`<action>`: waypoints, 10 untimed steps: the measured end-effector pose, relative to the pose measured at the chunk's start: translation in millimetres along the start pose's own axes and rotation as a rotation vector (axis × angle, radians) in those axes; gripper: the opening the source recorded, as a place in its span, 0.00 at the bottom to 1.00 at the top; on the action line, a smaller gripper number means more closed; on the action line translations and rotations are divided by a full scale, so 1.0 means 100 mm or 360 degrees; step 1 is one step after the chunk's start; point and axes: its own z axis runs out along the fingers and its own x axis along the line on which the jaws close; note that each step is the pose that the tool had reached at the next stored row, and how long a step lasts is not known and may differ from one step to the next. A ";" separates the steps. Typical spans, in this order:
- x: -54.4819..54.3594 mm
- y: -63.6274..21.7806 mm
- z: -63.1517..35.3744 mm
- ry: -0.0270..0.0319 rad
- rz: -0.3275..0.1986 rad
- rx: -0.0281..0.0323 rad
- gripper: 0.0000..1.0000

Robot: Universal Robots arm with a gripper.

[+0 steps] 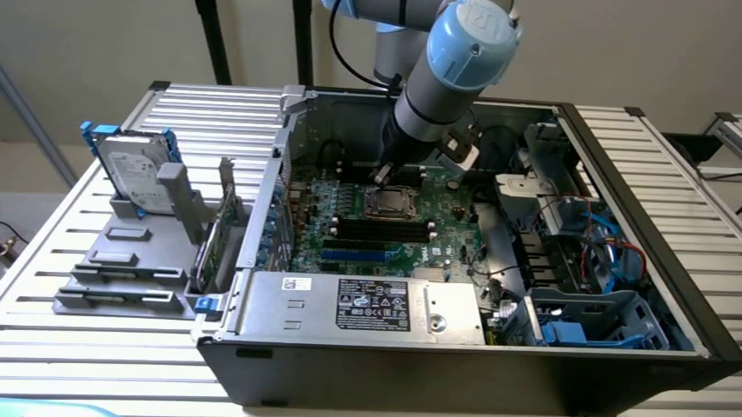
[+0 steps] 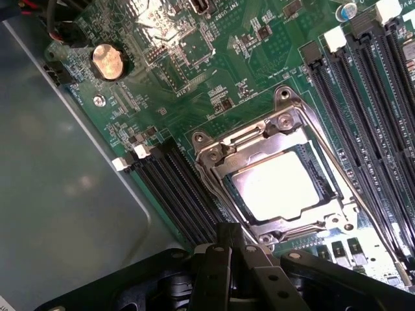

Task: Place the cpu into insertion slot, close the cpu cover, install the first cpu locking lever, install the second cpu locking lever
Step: 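Install the first cpu locking lever, then install the second cpu locking lever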

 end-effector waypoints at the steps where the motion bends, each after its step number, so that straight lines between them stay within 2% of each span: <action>1: 0.00 0.000 0.000 0.00000 0.0000 0.00000 0.11; 10: 0.00 0.000 0.000 0.00000 0.0000 0.00000 0.11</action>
